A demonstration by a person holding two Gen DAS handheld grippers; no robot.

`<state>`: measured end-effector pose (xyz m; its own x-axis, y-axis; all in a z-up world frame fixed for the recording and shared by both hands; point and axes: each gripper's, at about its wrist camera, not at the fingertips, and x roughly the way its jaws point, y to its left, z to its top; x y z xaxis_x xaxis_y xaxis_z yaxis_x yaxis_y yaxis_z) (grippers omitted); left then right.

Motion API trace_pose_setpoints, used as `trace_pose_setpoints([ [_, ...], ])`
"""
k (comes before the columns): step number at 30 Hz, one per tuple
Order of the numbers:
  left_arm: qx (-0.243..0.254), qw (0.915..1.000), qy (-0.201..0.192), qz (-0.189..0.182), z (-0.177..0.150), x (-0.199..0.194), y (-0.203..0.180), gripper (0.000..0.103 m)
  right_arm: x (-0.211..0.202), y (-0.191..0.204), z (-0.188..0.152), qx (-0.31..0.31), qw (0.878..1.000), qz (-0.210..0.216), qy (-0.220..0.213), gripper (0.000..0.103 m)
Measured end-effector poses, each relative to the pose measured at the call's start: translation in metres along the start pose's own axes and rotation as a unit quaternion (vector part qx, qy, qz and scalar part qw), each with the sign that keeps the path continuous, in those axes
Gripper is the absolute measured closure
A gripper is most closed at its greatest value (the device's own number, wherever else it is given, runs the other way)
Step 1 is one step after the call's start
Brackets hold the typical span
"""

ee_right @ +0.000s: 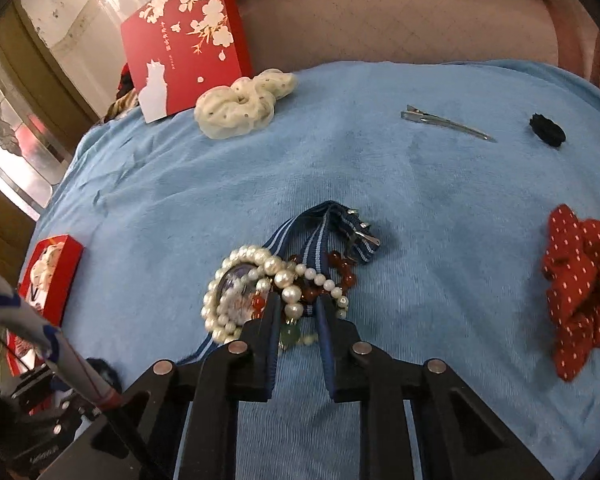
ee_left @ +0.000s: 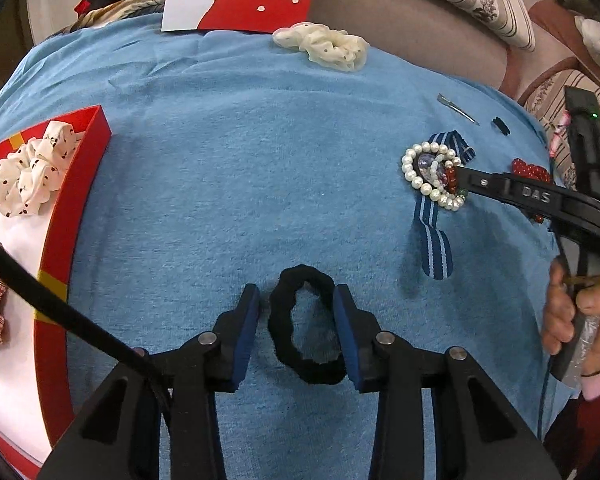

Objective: Organize jewelry
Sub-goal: 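Carry the hair tie toward the box while the right gripper grasps the pearl bracelet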

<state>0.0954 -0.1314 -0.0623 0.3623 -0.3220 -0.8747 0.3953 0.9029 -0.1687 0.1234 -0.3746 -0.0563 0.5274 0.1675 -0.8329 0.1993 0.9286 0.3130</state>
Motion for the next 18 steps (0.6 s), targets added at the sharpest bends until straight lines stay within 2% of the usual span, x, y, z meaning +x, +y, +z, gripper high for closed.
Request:
trace_pose_setpoints([
  [2, 0.0, 1.0, -0.004, 0.003, 0.0, 0.001, -0.002, 0.068, 0.002, 0.001, 0.003, 0.002, 1.0, 0.0, 0.002, 0.092],
  [3, 0.001, 1.0, -0.006, 0.008, -0.001, 0.0, -0.003, 0.072, 0.001, 0.001, 0.004, 0.004, 1.0, 0.0, 0.002, 0.093],
  [4, 0.003, 0.9999, -0.005, 0.012, -0.001, 0.0, -0.004, 0.097, -0.003, 0.003, 0.004, 0.004, 1.0, 0.003, -0.002, 0.093],
  [6, -0.004, 1.0, 0.001, 0.008, -0.002, -0.002, -0.003, 0.097, -0.013, 0.005, 0.003, 0.007, 1.0, 0.011, -0.008, 0.093],
  [11, -0.015, 0.9997, -0.016, -0.004, -0.007, -0.029, 0.004, 0.097, -0.062, 0.015, -0.011, 0.003, 0.999, 0.027, -0.035, 0.093],
  [18, -0.025, 0.9985, -0.045, -0.016, -0.025, -0.082, 0.011, 0.097, -0.117, 0.02, -0.053, -0.002, 0.999, 0.028, -0.043, 0.093],
])
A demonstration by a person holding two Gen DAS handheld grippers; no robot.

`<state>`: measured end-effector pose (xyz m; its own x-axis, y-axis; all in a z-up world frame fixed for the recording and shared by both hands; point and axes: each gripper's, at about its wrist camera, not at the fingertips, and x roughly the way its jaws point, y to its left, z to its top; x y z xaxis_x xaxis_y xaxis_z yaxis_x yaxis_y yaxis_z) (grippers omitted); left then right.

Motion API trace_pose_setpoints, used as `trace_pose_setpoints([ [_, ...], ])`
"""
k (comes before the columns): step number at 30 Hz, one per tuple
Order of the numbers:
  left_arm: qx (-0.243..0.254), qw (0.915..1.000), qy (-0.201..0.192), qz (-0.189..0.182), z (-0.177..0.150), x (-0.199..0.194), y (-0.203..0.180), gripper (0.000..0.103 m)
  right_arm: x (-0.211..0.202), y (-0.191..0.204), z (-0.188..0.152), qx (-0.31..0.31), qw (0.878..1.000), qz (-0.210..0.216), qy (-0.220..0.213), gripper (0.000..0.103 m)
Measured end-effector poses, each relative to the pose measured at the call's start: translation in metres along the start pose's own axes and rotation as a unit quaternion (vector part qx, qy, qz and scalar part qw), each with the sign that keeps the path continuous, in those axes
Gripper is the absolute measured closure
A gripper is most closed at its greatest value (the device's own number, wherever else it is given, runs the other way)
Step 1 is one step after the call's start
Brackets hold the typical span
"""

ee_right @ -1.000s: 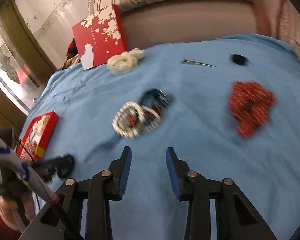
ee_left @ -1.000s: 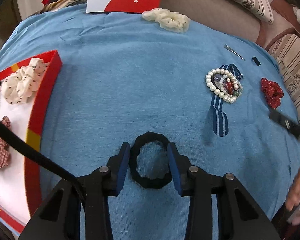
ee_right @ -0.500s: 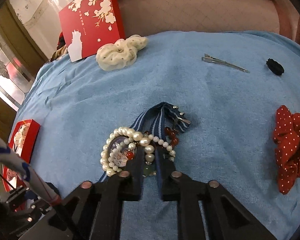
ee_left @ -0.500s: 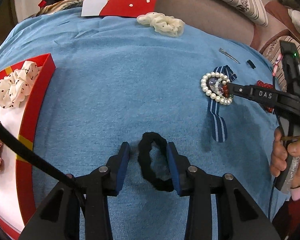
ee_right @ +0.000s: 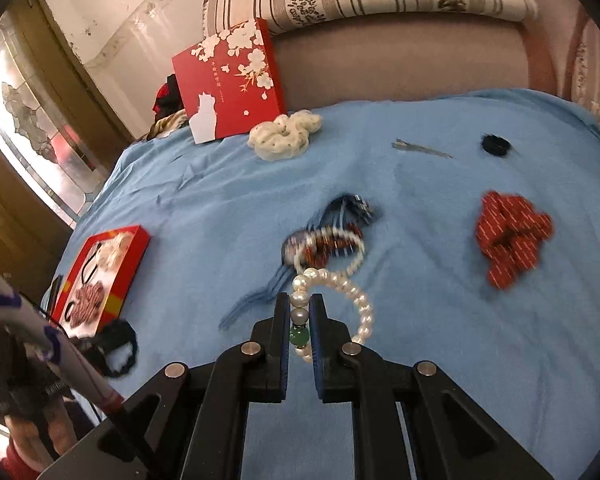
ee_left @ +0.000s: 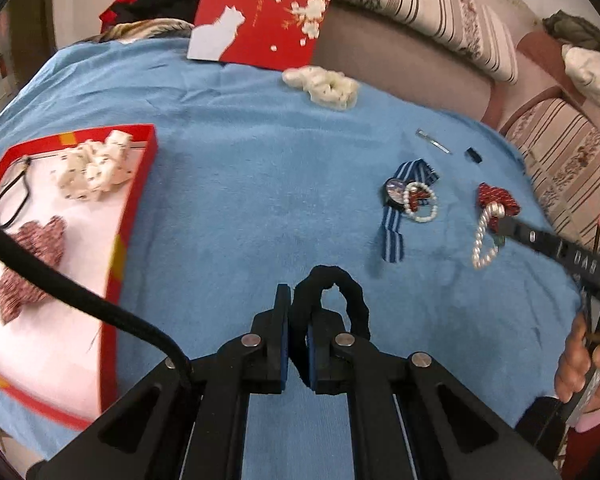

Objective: Organize jewelry
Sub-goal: 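Carry the hair tie toward the box while the right gripper grasps the pearl bracelet, then release the hair tie in the box while the right gripper drops the pearl bracelet there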

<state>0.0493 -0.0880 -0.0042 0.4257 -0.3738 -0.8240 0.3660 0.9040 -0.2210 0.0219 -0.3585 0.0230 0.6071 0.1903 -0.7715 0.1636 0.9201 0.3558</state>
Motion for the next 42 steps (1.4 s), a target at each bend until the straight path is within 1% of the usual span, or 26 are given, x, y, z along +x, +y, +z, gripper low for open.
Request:
trace_pose_setpoints([
  [4, -0.004, 0.9999, -0.012, 0.01, -0.008, -0.022, 0.006, 0.097, -0.015, 0.006, -0.019, -0.011, 1.0, -0.01, 0.006, 0.093],
  [7, -0.016, 0.9995, -0.02, 0.021, -0.016, -0.037, 0.016, 0.097, -0.022, 0.019, -0.027, -0.021, 1.0, -0.001, 0.007, 0.093],
  [13, -0.049, 0.9968, -0.037, 0.05, -0.027, -0.069, 0.056, 0.097, -0.029, 0.067, -0.028, -0.056, 0.998, 0.019, -0.003, 0.093],
  [16, -0.061, 0.994, -0.044, 0.079, -0.031, -0.084, 0.084, 0.097, -0.026, 0.094, -0.025, -0.073, 0.997, 0.035, -0.003, 0.093],
  [22, -0.104, 0.9831, -0.05, 0.142, -0.03, -0.102, 0.157, 0.097, -0.008, 0.154, -0.018, -0.116, 0.991, 0.061, 0.008, 0.093],
  [26, -0.126, 0.977, -0.051, 0.165, -0.026, -0.105, 0.196, 0.097, 0.008, 0.196, -0.012, -0.144, 0.987, 0.072, 0.015, 0.093],
  [28, -0.138, 0.9751, -0.047, 0.167, -0.024, -0.102, 0.212, 0.097, 0.017, 0.214, -0.009, -0.154, 0.985, 0.075, 0.018, 0.093],
  [31, -0.16, 0.9736, -0.035, 0.158, -0.023, -0.09, 0.235, 0.097, 0.035, 0.24, -0.002, -0.164, 0.983, 0.082, 0.027, 0.093],
  [36, -0.177, 0.9728, -0.018, 0.148, -0.026, -0.071, 0.248, 0.097, 0.072, 0.294, 0.015, -0.183, 0.978, 0.092, 0.044, 0.093],
  [39, -0.188, 0.9716, -0.016, 0.143, -0.027, -0.066, 0.256, 0.096, 0.094, 0.325, 0.023, -0.194, 0.975, 0.094, 0.049, 0.093],
  [42, -0.203, 0.9704, -0.018, 0.13, -0.028, -0.064, 0.263, 0.096, 0.124, 0.358, 0.028, -0.2, 0.972, 0.108, 0.063, 0.093],
])
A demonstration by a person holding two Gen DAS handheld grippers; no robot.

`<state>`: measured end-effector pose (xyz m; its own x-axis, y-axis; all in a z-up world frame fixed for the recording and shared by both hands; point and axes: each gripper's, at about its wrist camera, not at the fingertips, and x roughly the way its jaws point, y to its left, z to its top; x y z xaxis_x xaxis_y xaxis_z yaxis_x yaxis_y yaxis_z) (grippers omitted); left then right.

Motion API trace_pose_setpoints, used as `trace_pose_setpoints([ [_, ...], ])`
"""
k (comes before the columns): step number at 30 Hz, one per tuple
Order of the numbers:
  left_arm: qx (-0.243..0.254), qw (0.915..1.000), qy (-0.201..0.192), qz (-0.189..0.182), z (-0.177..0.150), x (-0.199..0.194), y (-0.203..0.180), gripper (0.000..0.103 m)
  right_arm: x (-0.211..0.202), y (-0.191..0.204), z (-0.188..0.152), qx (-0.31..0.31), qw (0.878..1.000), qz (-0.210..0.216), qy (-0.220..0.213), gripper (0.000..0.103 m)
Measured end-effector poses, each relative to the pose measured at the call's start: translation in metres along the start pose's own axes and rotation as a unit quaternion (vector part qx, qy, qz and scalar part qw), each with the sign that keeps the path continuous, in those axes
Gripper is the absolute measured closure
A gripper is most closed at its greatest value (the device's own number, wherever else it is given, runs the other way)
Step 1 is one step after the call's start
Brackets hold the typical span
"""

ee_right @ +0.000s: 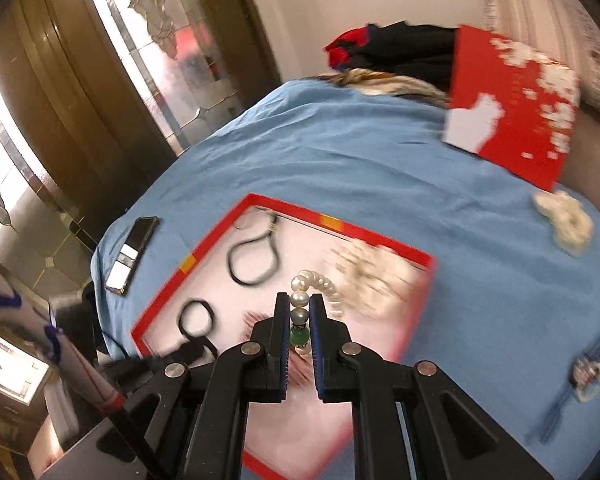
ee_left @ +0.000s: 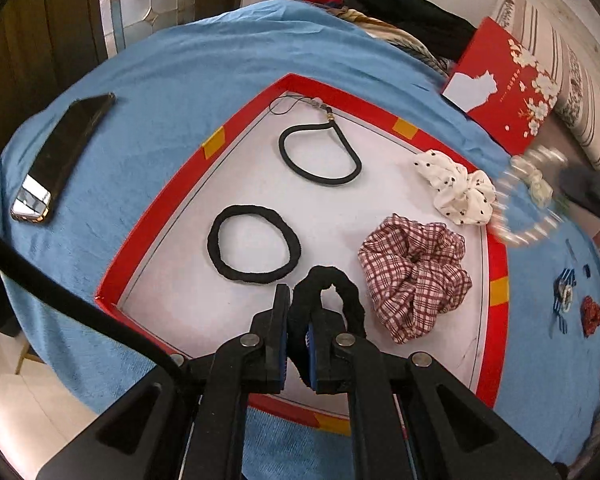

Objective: Organize jewelry
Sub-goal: 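Release the hair tie in the box while the right gripper drops the pearl bracelet there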

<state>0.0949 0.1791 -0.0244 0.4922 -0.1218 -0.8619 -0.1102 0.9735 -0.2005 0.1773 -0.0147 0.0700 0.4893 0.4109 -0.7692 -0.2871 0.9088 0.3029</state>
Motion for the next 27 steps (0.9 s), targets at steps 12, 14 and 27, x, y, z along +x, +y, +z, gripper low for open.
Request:
trace_pose_setpoints([
  [12, -0.023, 0.9991, -0.026, -0.026, -0.003, -0.028, 0.011, 0.092, 0.108, 0.004, 0.007, 0.018, 0.997, -0.032, 0.063, 0.092],
  [14, -0.025, 0.9988, -0.035, -0.025, -0.003, -0.035, 0.012, 0.087, 0.106, -0.002, 0.007, 0.017, 0.997, -0.041, 0.06, 0.089],
  [27, -0.027, 0.998, -0.056, 0.004, -0.016, -0.066, -0.004, 0.073, -0.008, -0.047, -0.03, 0.01, 0.997, -0.076, -0.002, 0.063],
])
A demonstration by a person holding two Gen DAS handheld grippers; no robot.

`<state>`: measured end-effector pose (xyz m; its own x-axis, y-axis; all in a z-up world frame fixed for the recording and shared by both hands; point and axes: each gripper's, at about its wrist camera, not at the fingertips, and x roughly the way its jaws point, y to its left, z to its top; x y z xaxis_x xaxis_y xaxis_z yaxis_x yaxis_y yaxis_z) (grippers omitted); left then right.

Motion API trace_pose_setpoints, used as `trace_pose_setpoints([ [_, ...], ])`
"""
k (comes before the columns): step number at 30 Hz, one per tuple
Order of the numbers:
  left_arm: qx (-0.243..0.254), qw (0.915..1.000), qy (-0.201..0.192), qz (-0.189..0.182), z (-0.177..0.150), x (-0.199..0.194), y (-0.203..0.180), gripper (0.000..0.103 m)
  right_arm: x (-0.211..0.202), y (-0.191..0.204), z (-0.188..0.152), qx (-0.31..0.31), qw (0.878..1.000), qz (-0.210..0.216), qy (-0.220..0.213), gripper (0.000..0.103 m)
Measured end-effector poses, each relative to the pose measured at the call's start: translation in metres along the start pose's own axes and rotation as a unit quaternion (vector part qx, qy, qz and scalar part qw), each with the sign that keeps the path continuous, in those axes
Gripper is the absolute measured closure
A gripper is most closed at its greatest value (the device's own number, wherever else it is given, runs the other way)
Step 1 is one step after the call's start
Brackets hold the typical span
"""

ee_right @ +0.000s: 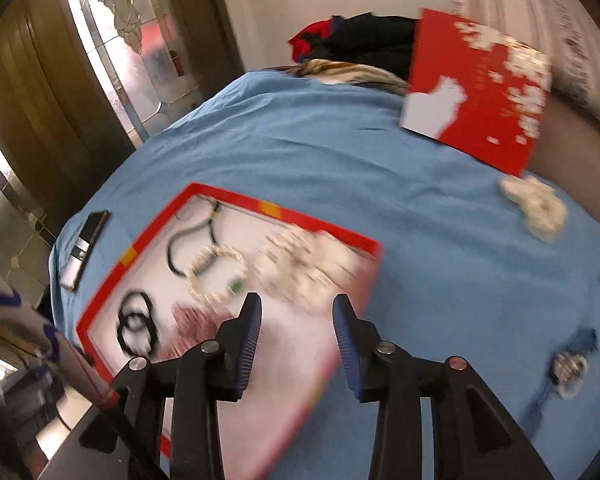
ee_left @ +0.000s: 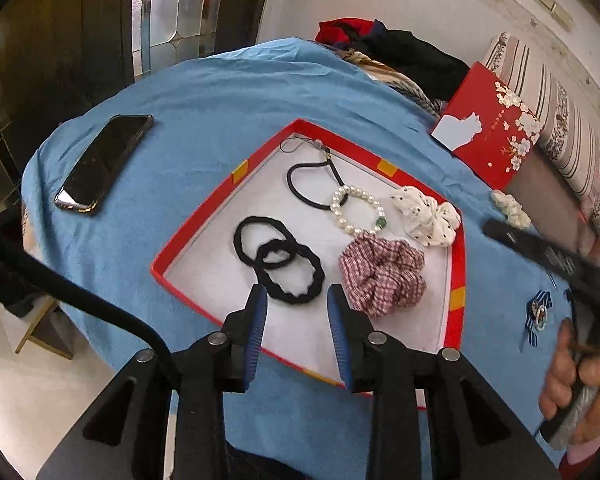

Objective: Organize jewelry
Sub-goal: 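Release the hair tie in the box while the right gripper drops the pearl bracelet there, then move both tools back toward the remaining jewelry on the blanket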

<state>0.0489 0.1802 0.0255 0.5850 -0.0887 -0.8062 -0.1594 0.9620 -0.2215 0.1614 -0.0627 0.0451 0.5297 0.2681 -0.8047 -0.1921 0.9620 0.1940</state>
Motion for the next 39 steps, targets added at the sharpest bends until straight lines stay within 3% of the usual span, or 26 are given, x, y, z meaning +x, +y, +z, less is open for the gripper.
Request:
trace_pose_setpoints([
  [5, 0.01, 0.9999, 0.003, 0.004, -0.016, -0.012, -0.022, 0.064, -0.039, -0.044, -0.055, 0.01, 0.999, -0.045, -0.004, 0.063],
  [9, 0.035, 0.9993, 0.003, 0.013, -0.033, -0.021, -0.049, 0.063, -0.069, -0.079, -0.102, 0.021, 0.997, -0.08, -0.007, 0.062],
  [13, 0.057, 0.9982, 0.019, -0.002, -0.056, -0.027, -0.078, 0.062, -0.095, -0.112, -0.144, 0.041, 0.993, -0.112, -0.009, 0.059],
  [19, 0.13, 0.991, 0.031, -0.001, -0.095, -0.035, -0.136, 0.059, -0.125, -0.157, -0.193, 0.073, 0.985, -0.154, -0.016, 0.057],
  [28, 0.23, 0.9723, 0.016, 0.035, -0.134, -0.041, -0.195, 0.058, -0.144, -0.198, -0.233, 0.131, 0.977, -0.164, -0.024, 0.054],
  [39, 0.268, 0.9622, 0.028, 0.039, -0.152, -0.039, -0.222, 0.055, -0.145, -0.221, -0.256, 0.167, 0.971, -0.17, -0.03, 0.052],
])
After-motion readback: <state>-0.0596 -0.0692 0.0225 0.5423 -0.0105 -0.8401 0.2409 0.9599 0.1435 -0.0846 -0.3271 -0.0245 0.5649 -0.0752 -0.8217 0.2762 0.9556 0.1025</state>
